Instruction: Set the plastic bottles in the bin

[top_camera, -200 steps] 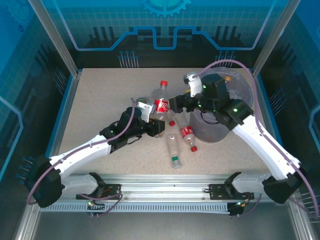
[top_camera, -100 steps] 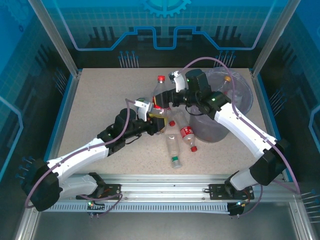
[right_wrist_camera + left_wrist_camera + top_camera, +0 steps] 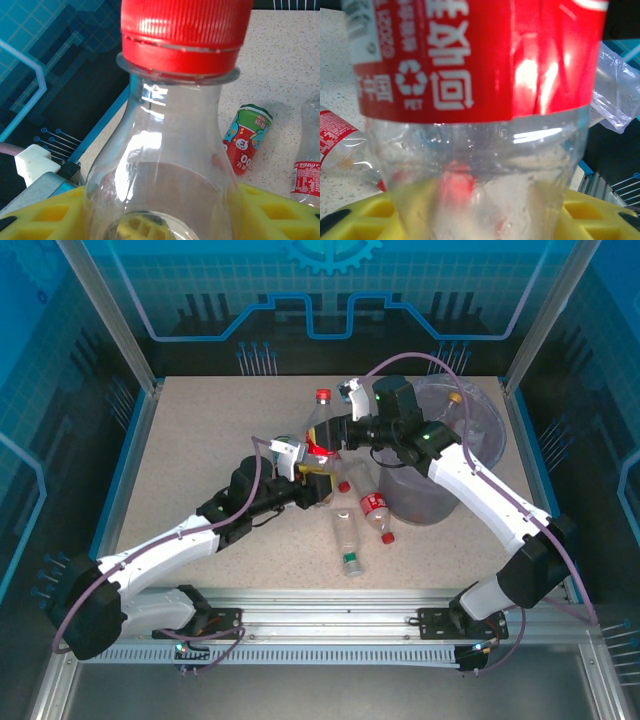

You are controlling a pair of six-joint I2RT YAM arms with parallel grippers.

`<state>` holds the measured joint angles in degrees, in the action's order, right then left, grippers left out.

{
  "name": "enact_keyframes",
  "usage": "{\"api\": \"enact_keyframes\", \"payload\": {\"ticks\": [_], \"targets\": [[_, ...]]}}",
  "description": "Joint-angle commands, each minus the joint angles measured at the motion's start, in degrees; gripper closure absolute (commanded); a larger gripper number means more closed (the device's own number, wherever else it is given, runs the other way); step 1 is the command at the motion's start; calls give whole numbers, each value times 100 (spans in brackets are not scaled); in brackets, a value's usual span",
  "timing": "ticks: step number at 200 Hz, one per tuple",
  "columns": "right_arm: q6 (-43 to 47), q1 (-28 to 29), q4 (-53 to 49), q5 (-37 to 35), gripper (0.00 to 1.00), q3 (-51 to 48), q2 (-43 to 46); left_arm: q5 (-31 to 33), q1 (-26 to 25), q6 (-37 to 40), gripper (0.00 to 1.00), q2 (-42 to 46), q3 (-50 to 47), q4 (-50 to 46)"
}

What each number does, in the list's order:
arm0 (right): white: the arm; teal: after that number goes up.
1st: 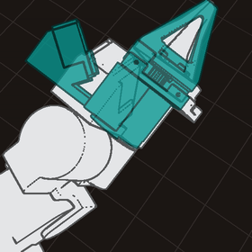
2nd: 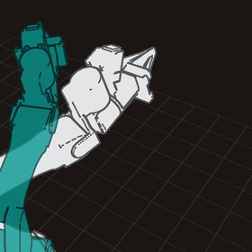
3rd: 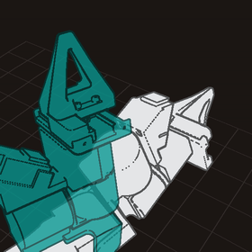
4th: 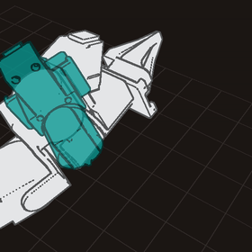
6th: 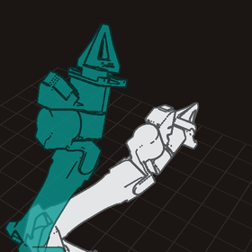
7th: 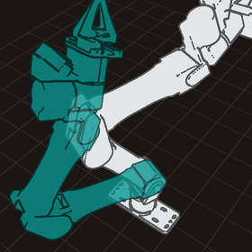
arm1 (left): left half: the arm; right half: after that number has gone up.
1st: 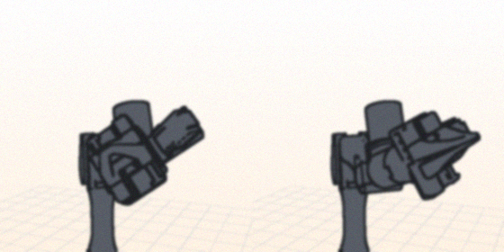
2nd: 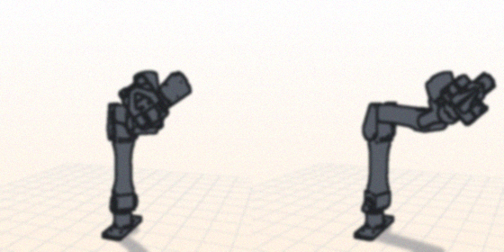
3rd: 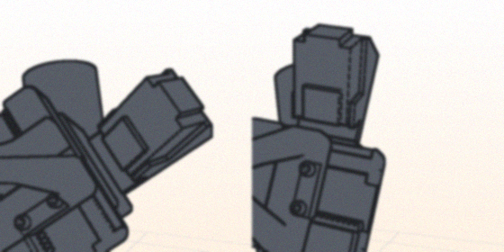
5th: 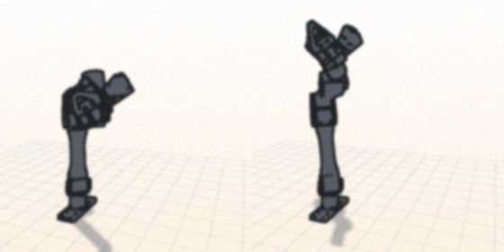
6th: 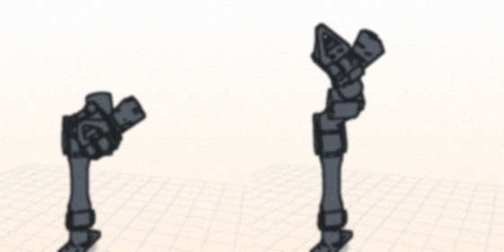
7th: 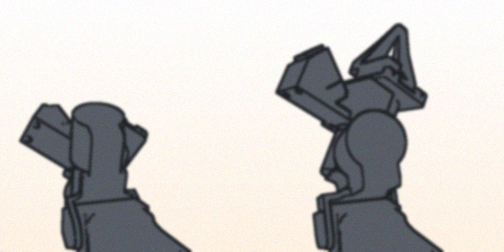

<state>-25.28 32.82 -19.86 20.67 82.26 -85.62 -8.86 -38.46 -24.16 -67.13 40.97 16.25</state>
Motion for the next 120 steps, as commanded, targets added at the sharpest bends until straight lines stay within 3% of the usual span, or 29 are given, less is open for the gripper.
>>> {"api": "enact_keyframes", "payload": {"ticks": [1, 31, 85, 120], "targets": [[2, -107, 197, 124, 48, 280, -49, -133, -21, 105, 37, 105, -113, 255], [209, -279, 29, 303, 49, 699, -44, -132, -13, 137, 1, 316, -129, 26], [823, -870, -671, -121, 51, 2202, 139, 92, -14, 103, 1, 968, -445, -720], [1008, -1679, -1029, -623, 52, 2722, 553, -114, -23, -171, 4, 852, -353, -584]]}}
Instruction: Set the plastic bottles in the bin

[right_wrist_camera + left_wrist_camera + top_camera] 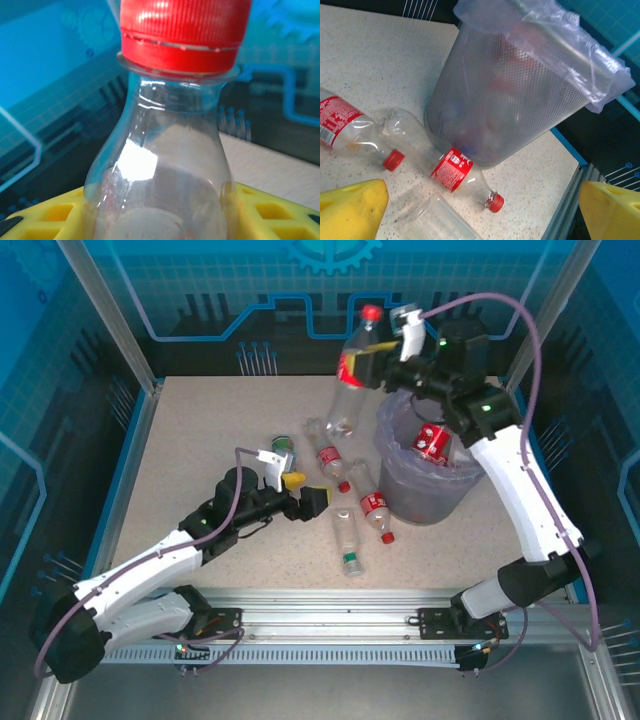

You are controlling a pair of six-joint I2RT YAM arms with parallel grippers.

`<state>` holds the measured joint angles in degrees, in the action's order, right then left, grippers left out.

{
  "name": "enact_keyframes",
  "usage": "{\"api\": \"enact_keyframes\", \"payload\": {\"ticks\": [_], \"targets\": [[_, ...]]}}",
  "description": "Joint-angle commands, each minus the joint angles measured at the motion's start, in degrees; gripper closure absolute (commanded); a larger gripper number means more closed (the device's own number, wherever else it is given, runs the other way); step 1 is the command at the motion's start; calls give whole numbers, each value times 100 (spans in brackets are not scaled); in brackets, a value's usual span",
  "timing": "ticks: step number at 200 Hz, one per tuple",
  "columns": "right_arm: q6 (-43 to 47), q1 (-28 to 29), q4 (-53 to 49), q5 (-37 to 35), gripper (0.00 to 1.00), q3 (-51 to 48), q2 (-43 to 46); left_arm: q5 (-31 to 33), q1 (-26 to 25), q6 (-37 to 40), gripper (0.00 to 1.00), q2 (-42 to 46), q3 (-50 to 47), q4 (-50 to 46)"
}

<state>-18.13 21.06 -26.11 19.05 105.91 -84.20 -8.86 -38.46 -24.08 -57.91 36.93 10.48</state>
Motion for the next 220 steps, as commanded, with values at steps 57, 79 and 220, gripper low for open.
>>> {"api": "enact_keyframes", "payload": {"ticks": [57, 79, 220], "targets": [[550, -1926, -980, -1118, 53, -212, 1229, -794, -47, -778, 7, -1329, 1229, 947], [466, -2133, -932, -874, 53, -766, 1328, -939, -100, -826, 8, -1886, 1750, 1151], [80, -1746, -580, -388, 53, -2781, 606, -1049, -474, -977, 14, -3698, 3044, 1413]]}}
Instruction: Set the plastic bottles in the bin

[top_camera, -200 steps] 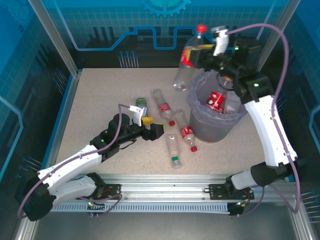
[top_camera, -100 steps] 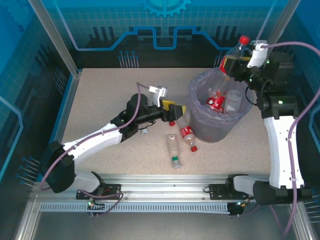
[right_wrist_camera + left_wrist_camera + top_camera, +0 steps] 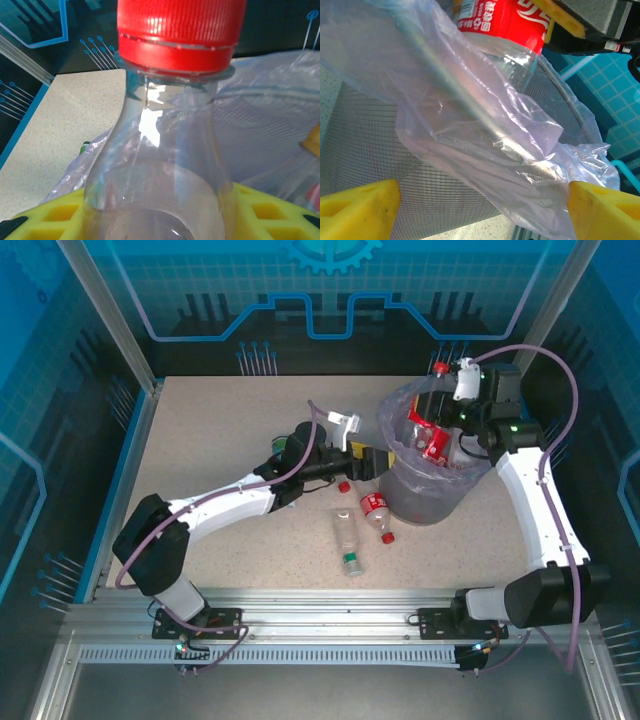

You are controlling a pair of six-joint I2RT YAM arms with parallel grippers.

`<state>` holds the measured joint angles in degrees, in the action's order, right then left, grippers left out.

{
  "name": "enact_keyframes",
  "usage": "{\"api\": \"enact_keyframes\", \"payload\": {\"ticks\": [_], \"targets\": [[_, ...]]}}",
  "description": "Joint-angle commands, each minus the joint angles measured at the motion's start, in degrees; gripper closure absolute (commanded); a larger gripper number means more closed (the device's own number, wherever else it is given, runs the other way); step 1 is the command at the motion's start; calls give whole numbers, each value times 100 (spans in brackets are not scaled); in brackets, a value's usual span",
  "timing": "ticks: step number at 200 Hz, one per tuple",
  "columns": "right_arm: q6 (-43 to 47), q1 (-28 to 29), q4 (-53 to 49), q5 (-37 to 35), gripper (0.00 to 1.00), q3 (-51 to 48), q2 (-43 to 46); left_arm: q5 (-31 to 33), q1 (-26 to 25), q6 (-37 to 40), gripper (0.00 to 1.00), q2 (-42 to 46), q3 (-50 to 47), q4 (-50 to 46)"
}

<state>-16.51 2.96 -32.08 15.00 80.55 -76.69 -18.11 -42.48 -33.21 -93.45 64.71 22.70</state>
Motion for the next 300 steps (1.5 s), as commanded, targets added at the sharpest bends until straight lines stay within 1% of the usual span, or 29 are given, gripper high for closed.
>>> {"api": "enact_keyframes", "payload": {"ticks": [1, 49, 90, 125, 152, 189, 227, 235, 251, 274, 300], "targets": [[-85, 64, 17, 14, 53, -257, -154, -123, -74, -67, 14, -155, 264, 191], [-71, 112, -129, -144, 53, -518, -437, -64, -111, -71, 15, -235, 255, 160], [-54, 197, -304, -493, 53, -700, -727, -20, -138, -26, 15, -261, 270, 121], [-46, 219, -336, -656, 50, -698, -748, 8, -147, 4, 16, -266, 297, 81], [90, 211, -585, -733, 40, -266, -634, 26, -147, 30, 16, -253, 297, 51], [386, 183, -1223, -900, 24, 756, -615, 71, -149, 60, 16, -226, 288, 27], [612, 151, -1718, -1101, 18, 1383, -620, 88, -148, 111, 16, -191, 287, -18], [631, 152, -1763, -1107, 18, 1425, -606, 95, -147, 119, 16, -183, 295, -35], [662, 232, -1860, -1108, 24, 1439, -580, 122, -147, 155, 16, -174, 305, -81], [703, 425, -1881, -1164, 33, 1228, -605, 140, -149, 162, 16, -182, 305, -97], [698, 434, -1687, -1133, 44, 774, -710, 128, -147, 155, 16, -191, 305, -120]]}}
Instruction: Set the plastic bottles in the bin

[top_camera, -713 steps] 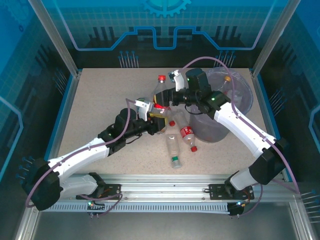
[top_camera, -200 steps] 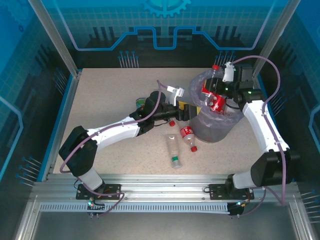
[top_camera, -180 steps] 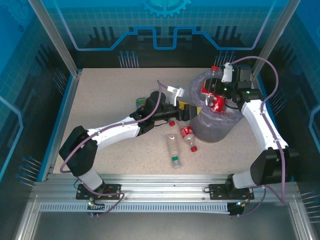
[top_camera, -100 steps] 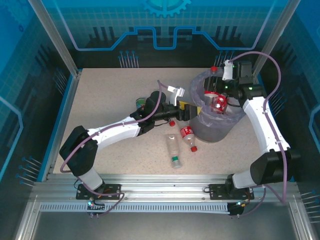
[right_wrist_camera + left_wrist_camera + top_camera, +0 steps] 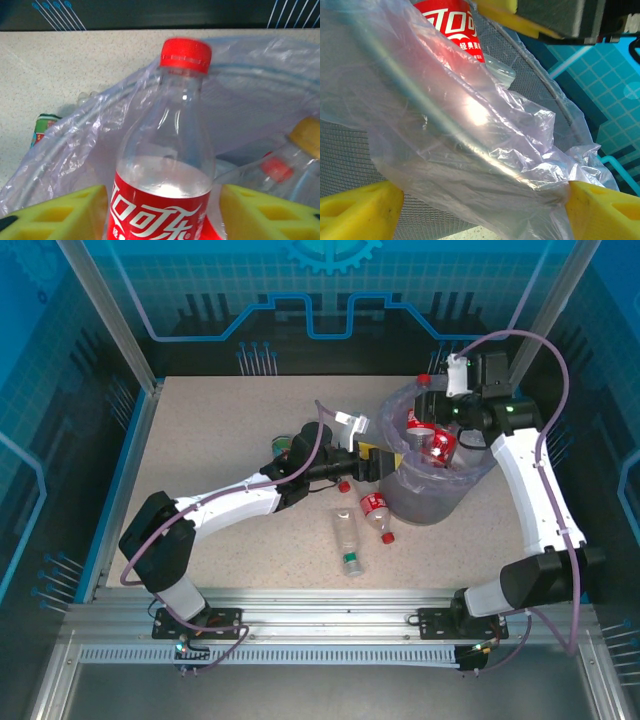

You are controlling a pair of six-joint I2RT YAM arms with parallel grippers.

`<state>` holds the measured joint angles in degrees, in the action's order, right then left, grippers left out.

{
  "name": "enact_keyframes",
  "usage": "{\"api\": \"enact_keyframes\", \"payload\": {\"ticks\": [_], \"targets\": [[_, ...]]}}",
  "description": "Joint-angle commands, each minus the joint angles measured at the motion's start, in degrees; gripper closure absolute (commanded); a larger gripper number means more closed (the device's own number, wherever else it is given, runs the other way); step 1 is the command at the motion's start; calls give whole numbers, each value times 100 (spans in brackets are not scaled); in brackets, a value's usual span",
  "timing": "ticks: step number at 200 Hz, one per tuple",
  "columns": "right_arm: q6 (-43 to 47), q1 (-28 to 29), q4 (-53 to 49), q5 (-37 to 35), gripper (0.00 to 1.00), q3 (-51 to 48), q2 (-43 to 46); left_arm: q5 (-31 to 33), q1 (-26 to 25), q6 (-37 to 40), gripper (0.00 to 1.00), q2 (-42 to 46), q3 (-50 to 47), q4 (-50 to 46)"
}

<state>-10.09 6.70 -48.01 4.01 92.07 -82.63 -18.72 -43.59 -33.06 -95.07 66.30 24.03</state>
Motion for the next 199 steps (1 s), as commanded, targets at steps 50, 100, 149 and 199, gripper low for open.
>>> {"api": "enact_keyframes", "payload": {"ticks": [50, 100, 149, 199], "targets": [[-258, 121, 554, 407, 53, -1756, 135, 237, -35, 139, 16, -38, 150, -275], [-220, 21, 472, 496, 50, -1414, 287, 233, -35, 185, 16, 9, 225, -385], [111, -123, -129, 347, 36, 105, 282, 351, -15, 407, 13, 302, 254, -606], [221, -172, -385, 278, 27, 758, 532, 642, 59, 520, 1, 1090, 28, -696]]}}
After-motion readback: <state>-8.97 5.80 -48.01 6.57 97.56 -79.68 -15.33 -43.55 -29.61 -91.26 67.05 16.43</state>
